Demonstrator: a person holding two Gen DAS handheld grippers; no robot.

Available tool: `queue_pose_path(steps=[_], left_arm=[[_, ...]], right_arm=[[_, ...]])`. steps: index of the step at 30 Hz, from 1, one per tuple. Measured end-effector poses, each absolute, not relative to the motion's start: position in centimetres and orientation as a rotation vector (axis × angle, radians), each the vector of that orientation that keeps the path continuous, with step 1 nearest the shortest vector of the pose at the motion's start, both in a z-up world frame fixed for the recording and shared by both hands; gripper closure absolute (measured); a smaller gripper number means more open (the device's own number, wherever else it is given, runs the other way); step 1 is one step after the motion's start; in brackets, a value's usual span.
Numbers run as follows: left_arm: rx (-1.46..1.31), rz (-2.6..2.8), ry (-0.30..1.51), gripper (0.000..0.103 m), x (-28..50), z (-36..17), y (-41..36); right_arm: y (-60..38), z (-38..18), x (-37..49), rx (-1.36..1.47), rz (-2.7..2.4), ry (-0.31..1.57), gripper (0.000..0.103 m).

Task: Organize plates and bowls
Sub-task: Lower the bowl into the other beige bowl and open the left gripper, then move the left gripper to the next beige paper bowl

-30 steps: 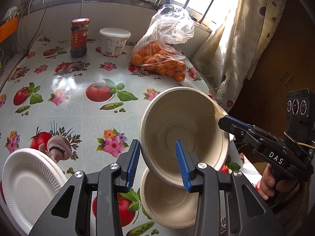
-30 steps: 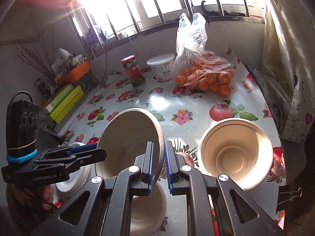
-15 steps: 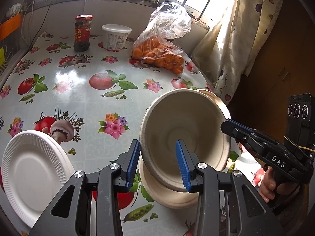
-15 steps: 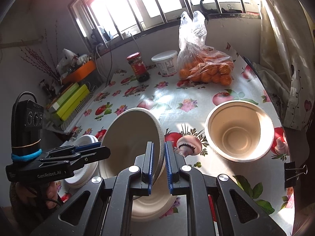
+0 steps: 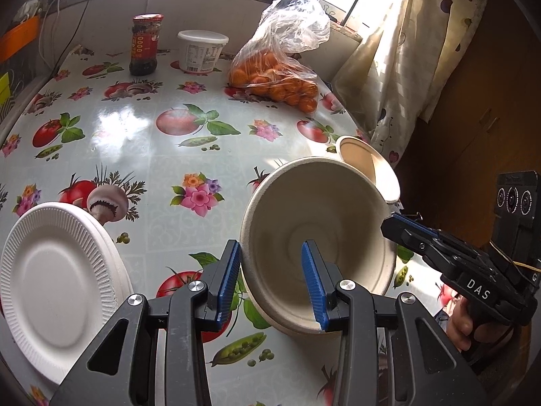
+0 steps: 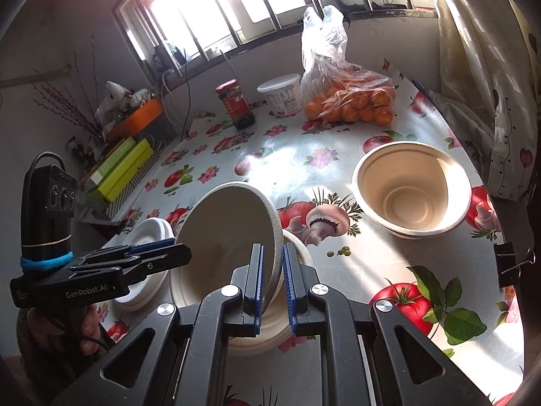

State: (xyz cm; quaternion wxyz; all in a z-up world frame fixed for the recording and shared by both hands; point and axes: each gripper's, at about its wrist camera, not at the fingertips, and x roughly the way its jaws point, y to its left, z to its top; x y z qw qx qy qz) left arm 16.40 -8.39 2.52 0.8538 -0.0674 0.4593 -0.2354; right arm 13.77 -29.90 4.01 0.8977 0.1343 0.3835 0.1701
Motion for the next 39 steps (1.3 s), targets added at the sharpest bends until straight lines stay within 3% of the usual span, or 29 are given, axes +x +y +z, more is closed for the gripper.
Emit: queue_pose_path(steps=[30, 39], left_arm=[[-0.103, -0.476, 1.022, 0.064, 16.8, 1.1, -9.3], [-0.125, -0.469, 1.024, 0.053, 17.1, 1.0, -9.0]], right_arm=[[-29.4, 2.2, 13.0, 0.253, 0.301, 0.824, 0.091], [-29.3, 2.1, 13.0, 0.245, 0.279, 0.835, 0.088]])
